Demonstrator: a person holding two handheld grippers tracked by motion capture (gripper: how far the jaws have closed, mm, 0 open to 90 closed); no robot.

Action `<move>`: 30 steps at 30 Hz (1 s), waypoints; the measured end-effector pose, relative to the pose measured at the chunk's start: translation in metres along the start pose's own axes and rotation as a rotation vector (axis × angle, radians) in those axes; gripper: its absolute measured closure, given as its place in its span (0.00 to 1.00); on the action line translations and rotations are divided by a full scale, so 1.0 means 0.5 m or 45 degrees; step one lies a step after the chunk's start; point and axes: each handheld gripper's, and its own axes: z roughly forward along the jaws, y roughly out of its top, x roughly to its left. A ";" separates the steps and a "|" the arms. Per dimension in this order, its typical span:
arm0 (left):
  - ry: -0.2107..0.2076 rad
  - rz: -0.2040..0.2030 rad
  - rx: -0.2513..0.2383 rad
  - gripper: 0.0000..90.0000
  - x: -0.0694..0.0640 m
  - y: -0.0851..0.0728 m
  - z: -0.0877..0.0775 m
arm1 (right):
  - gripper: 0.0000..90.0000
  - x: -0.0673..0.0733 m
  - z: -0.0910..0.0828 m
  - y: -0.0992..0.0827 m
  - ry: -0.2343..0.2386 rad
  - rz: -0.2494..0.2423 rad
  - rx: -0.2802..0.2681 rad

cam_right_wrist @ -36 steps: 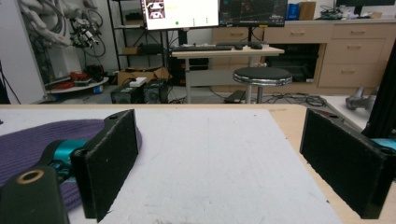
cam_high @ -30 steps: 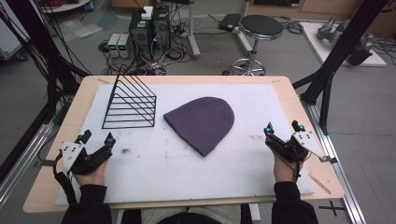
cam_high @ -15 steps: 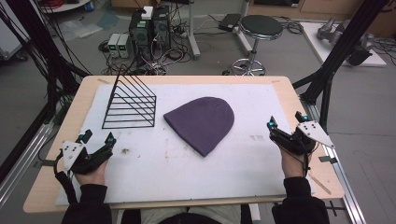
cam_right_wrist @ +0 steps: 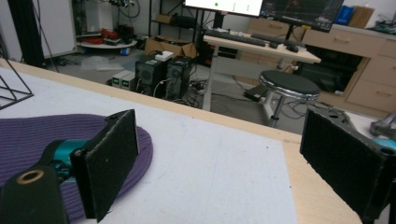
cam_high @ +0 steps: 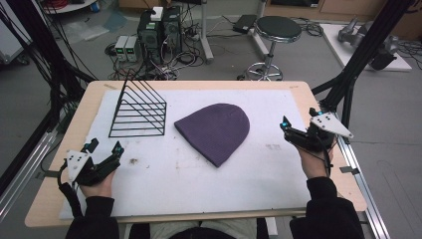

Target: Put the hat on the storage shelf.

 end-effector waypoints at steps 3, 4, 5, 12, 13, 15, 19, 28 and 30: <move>-0.001 -0.004 0.003 0.24 0.000 0.000 0.000 | 0.12 0.002 0.009 0.006 0.023 -0.017 0.034; -0.002 -0.005 0.002 0.24 0.000 0.000 0.000 | 0.12 0.004 0.017 0.011 0.042 -0.030 0.056; -0.003 -0.005 0.003 0.24 0.000 0.000 0.000 | 0.12 0.004 0.017 0.011 0.042 -0.030 0.056; -0.004 -0.006 0.004 0.24 0.001 -0.001 0.001 | 0.12 0.012 0.053 0.043 0.099 -0.035 0.154; -0.004 -0.006 0.004 0.24 0.001 -0.001 0.001 | 0.12 0.013 0.058 0.046 0.104 -0.038 0.163; -0.003 -0.010 0.002 0.24 0.002 -0.001 0.001 | 0.12 0.017 0.069 0.055 0.131 -0.032 0.196; -0.001 -0.005 0.008 0.24 0.002 -0.001 0.001 | 0.12 0.028 0.089 0.073 0.168 -0.056 0.252; -0.008 -0.006 0.007 0.24 0.002 -0.001 0.001 | 0.12 0.048 0.131 0.097 0.204 -0.062 0.331; -0.009 -0.006 0.007 0.24 0.002 -0.001 0.001 | 0.12 0.049 0.136 0.099 0.206 -0.056 0.344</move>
